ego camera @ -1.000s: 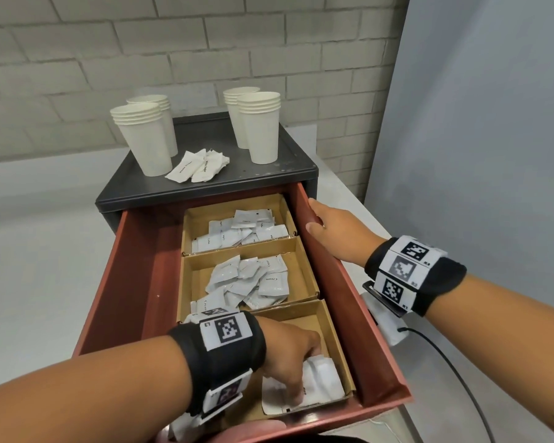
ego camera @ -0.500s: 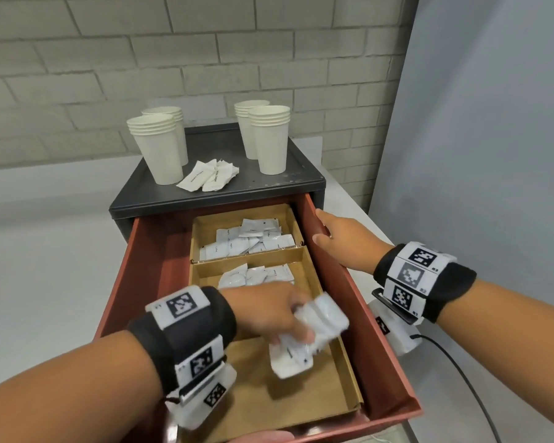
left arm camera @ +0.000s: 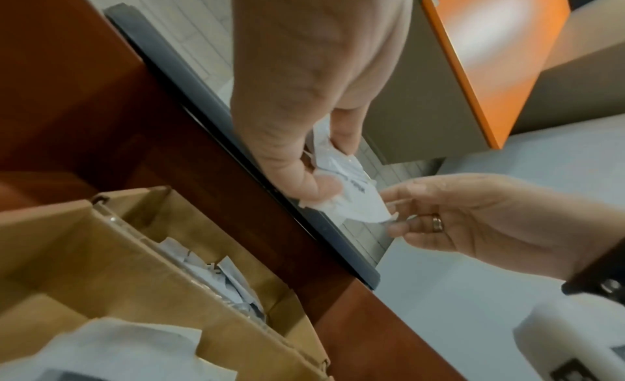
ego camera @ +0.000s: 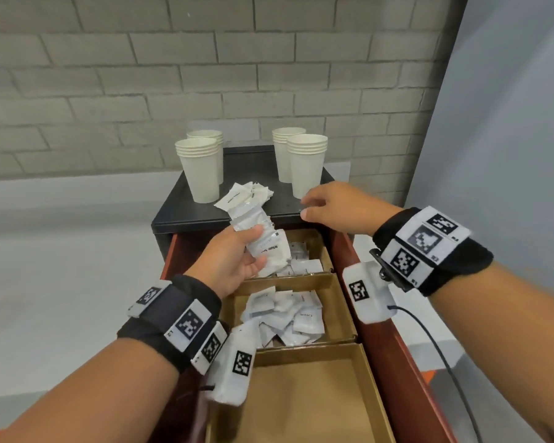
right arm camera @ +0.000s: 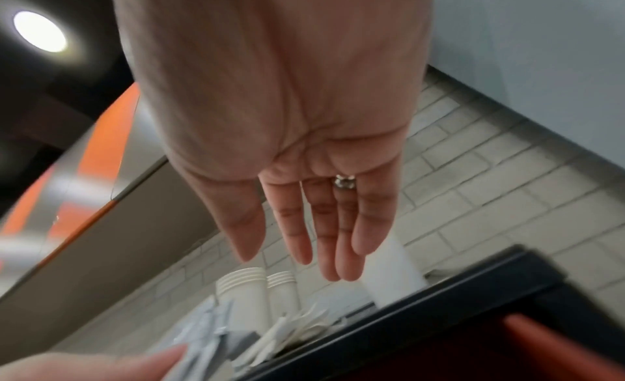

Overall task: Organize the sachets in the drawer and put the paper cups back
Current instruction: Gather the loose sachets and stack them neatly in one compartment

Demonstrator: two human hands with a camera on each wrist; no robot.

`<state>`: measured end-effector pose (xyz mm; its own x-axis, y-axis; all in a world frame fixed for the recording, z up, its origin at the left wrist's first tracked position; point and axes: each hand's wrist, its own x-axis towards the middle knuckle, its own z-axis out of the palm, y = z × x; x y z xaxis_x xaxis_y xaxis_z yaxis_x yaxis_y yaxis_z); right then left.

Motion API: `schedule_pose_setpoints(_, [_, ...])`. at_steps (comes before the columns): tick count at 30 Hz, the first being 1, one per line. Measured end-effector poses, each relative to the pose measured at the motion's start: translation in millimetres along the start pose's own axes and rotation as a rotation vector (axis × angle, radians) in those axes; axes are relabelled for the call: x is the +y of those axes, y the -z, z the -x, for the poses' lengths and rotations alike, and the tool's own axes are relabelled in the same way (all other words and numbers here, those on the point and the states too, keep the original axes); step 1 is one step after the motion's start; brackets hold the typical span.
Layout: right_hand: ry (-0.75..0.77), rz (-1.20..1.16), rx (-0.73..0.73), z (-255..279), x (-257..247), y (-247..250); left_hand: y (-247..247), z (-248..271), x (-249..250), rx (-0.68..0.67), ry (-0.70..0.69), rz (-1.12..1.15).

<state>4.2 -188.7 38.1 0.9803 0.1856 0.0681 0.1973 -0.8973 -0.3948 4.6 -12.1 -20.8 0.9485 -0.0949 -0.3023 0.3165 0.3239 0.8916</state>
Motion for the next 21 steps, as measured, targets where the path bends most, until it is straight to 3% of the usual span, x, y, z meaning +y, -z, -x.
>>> schedule_pose_setpoints(5, [0.055,-0.262,-0.066,-13,-27,-37,5,-3,-3,0.032,-0.054,0.126])
schedule_pose_setpoints(12, [-0.056,-0.459,-0.010,-30,-23,-58,27,-15,-9,0.154,-0.124,0.176])
schedule_pose_setpoints(18, [-0.182,-0.899,0.302,-63,-28,-39,31,-20,-11,0.130,-0.151,0.230])
schedule_pose_setpoints(20, [-0.200,-0.979,0.318,-77,-33,-41,33,-21,-10,0.114,-0.131,0.294])
schedule_pose_setpoints(21, [-0.204,-0.913,0.298,-83,-33,-44,34,-21,-10,0.103,-0.122,0.318])
